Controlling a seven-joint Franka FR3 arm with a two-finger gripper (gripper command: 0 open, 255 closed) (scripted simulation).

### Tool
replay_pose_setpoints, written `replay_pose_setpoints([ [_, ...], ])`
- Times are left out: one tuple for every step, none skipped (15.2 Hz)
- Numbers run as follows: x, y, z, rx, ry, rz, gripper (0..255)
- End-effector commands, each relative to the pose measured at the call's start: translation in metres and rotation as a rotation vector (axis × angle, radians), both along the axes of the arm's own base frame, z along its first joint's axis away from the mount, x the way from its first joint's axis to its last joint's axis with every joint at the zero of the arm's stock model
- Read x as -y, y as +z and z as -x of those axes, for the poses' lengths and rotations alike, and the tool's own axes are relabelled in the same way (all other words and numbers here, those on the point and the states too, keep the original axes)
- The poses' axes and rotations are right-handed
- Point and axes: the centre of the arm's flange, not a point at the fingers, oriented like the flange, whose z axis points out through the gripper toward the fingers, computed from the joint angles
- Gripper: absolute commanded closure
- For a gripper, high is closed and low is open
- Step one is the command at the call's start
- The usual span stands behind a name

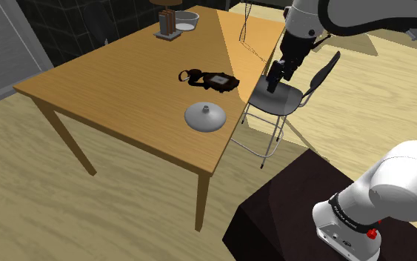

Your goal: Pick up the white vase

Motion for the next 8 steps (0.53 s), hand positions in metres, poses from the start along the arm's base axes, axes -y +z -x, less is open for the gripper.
replay_pose_setpoints([
  [-0.018, -0.009, -0.015, -0.003, 0.011, -0.005, 0],
  [-0.027, -0.013, -0.023, -0.004, 0.017, -0.007, 0],
  [-0.036, -0.017, -0.031, -0.005, 0.022, -0.009, 0],
  [-0.046, -0.021, -0.039, -0.007, 0.028, -0.011, 0],
  [-0.055, -0.025, -0.047, -0.008, 0.033, -0.012, 0],
  [-0.064, -0.029, -0.055, -0.009, 0.039, -0.014, 0],
  [-0.074, -0.033, -0.063, -0.011, 0.044, -0.016, 0],
  [-0.084, -0.037, -0.071, -0.012, 0.050, -0.018, 0],
])
